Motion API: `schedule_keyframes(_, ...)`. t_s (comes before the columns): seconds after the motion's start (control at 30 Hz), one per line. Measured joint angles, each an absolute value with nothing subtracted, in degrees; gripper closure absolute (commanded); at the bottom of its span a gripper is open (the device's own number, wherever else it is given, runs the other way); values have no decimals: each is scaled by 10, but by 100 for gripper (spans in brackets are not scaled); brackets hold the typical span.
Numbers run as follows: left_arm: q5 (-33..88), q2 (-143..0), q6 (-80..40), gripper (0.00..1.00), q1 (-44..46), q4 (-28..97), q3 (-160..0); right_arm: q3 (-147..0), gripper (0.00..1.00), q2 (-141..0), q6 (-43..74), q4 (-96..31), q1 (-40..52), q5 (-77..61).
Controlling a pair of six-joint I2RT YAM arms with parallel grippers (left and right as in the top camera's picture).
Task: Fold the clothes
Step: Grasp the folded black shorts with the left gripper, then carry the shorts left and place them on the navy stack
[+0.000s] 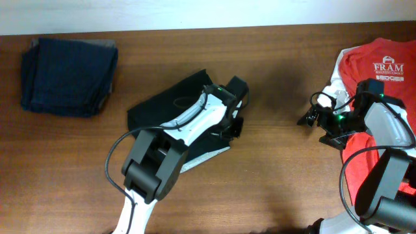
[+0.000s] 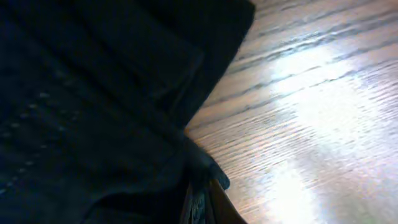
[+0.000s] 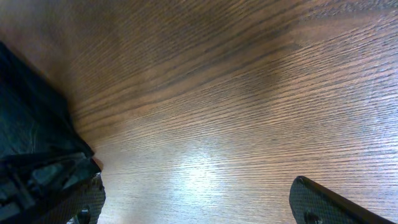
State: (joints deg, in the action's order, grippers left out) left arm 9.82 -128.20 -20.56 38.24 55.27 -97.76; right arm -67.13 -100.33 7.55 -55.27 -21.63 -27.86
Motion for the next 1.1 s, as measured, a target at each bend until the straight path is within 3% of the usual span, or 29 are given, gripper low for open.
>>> schedule_keyframes(0.07,83,-1282,-205,99,382,578,-979,-671,2,-1003,76,-553,-216,-278)
schedule_keyframes(0.27,9,-1297,-155,100,382,739,-981,-671,2,-1003,76,-553,-216,-278)
schedule_keyframes(0.47,-36,-1290,-141,99,378,761,-990,-671,2,-1003,76,-553,-216,-279)
schedule_keyframes(0.57,-45,-1221,-141,98,371,756,-1022,-671,2,-1003,76,-553,-216,-279)
schedule_keyframes(0.67,-60,-1092,-145,85,329,755,-1060,-671,2,-1003,76,-553,-216,-279)
schedule_keyframes(0.7,-72,-1053,-150,58,298,770,-1067,-671,2,-1003,75,-553,-216,-278)
schedule_keyframes(0.73,-81,-1029,-158,23,262,791,-1071,-671,2,-1003,76,-553,-216,-279)
schedule_keyframes(0.77,-87,-1016,-160,1,230,809,-1072,-671,2,-1003,75,-553,-216,-278)
schedule_keyframes(0.9,-72,-1029,-176,1,84,874,-1044,-671,2,-1003,76,-553,-216,-278)
schedule_keyframes(1.1,-30,-1041,-185,1,38,797,-875,-671,2,-1003,76,-553,-216,-279)
